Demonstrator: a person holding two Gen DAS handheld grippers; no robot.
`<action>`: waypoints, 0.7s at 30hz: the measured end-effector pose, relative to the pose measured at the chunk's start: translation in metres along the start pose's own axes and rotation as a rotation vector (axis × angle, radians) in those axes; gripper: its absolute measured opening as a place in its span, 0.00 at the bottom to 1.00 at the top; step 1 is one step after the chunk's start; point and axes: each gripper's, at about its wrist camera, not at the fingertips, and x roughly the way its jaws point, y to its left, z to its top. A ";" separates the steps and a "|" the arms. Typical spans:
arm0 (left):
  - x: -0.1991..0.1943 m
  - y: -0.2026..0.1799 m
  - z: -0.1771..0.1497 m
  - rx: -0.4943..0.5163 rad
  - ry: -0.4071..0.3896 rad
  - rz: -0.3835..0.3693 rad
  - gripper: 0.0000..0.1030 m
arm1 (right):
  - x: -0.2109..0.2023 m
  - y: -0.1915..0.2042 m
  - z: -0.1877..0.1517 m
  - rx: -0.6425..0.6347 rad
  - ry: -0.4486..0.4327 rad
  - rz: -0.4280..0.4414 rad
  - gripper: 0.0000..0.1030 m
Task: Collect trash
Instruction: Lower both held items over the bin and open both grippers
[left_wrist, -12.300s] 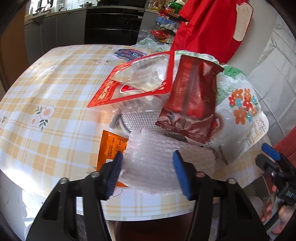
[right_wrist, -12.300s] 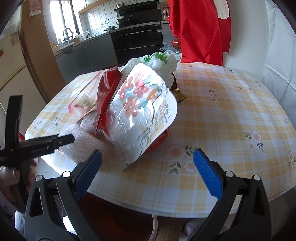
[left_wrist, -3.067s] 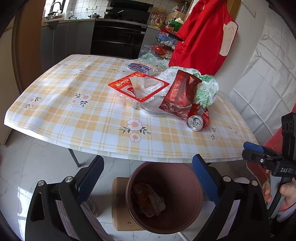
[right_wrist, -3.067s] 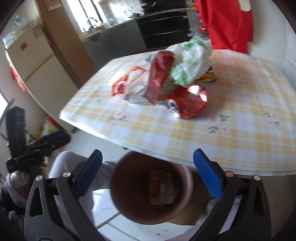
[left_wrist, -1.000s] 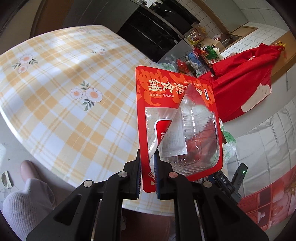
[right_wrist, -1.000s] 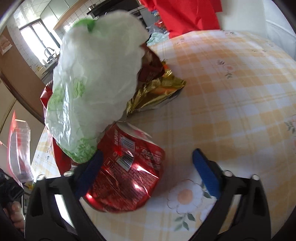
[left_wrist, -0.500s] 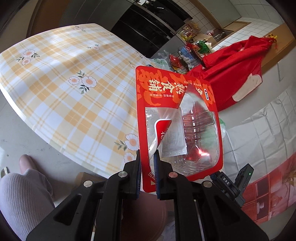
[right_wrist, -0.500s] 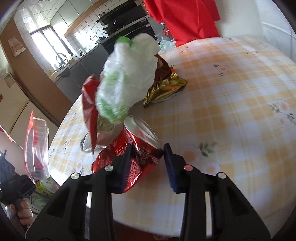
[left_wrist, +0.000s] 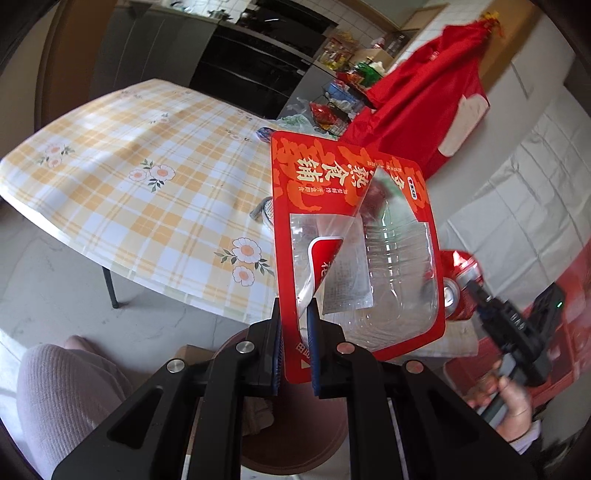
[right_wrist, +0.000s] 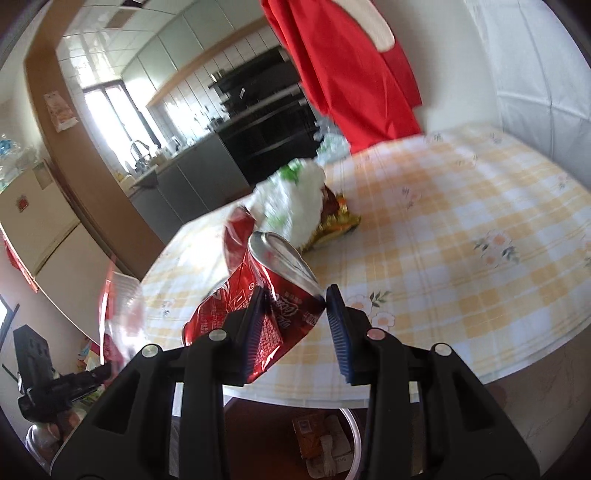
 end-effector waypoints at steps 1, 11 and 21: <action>-0.001 -0.003 -0.003 0.022 0.001 0.007 0.12 | -0.004 0.002 0.000 -0.002 -0.006 0.003 0.36; 0.010 -0.015 -0.037 0.104 0.085 0.020 0.12 | -0.039 0.010 -0.001 -0.016 -0.048 0.013 0.36; 0.017 -0.015 -0.039 0.067 0.090 -0.038 0.51 | -0.045 0.019 -0.001 -0.052 -0.056 0.025 0.36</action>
